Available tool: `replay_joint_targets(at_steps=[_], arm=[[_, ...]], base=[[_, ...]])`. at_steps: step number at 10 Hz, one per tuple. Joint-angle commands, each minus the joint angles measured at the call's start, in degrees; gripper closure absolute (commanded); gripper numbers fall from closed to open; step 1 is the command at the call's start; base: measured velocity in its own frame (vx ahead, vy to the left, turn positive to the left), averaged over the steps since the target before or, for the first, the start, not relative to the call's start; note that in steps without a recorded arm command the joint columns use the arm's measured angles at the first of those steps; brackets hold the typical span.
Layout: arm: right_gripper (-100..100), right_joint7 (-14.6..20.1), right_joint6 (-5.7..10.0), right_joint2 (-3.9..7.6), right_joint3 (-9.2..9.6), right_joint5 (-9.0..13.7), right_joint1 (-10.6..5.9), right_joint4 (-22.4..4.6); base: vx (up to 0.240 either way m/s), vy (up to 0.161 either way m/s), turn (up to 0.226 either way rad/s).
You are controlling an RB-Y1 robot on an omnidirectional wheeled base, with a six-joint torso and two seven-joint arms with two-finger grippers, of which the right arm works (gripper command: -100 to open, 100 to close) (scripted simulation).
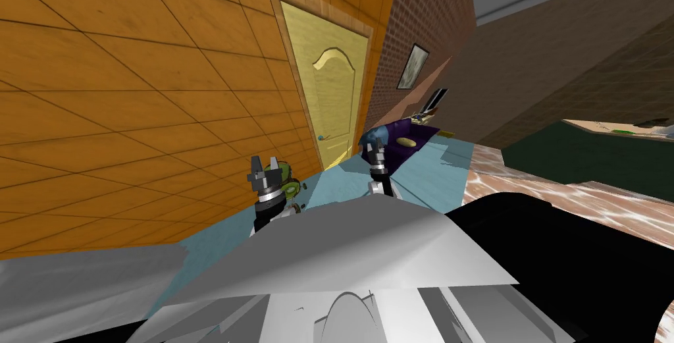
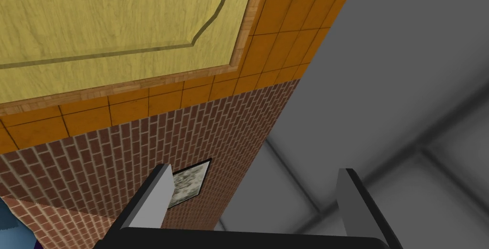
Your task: Pull the door open
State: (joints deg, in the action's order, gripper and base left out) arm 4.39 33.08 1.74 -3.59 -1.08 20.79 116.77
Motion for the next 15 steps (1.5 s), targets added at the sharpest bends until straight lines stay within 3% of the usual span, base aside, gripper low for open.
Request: replay_joint_targets(at_steps=[1, 3, 4, 6, 7, 9, 10, 13, 14, 15], arm=[[-100, -0.3, 0.08, 0.23, -0.28, 0.2, -0.76, -1.6], [-100, -1.1, 0.4, 0.73, -0.89, 0.7, -2.81, -5.1], [-100, -1.1, 0.4, 0.73, -0.89, 0.7, -2.81, -5.9], [-100, -2.0, 0.74, 1.21, -1.55, 1.3, -5.03, -9.6], [-100, -2.0, 0.74, 1.21, -1.55, 1.3, -5.03, -10.6], [-100, -2.9, 1.09, 1.67, -2.22, 1.8, -7.29, -14.5], [-100, -2.9, 1.09, 1.67, -2.22, 1.8, -7.29, -15.3], [-100, -4.3, 1.64, 2.26, -3.29, 2.7, -10.89, -21.7], [-100, -4.3, 1.64, 2.26, -3.29, 2.7, -10.89, -22.9], [-100, -4.8, 1.83, 2.44, -3.65, 3.0, -12.11, -24.8]], base=[[0.044, -0.025, 0.058], [0.058, -0.028, 0.127], [0.055, -0.02, 0.066], [0.06, -0.027, 0.138], [0.059, -0.034, 0.069], [0.063, -0.046, 0.151], [0.052, -0.036, 0.067], [0.067, -0.035, 0.163], [0.061, -0.042, 0.067], [0.055, -0.034, 0.149]])
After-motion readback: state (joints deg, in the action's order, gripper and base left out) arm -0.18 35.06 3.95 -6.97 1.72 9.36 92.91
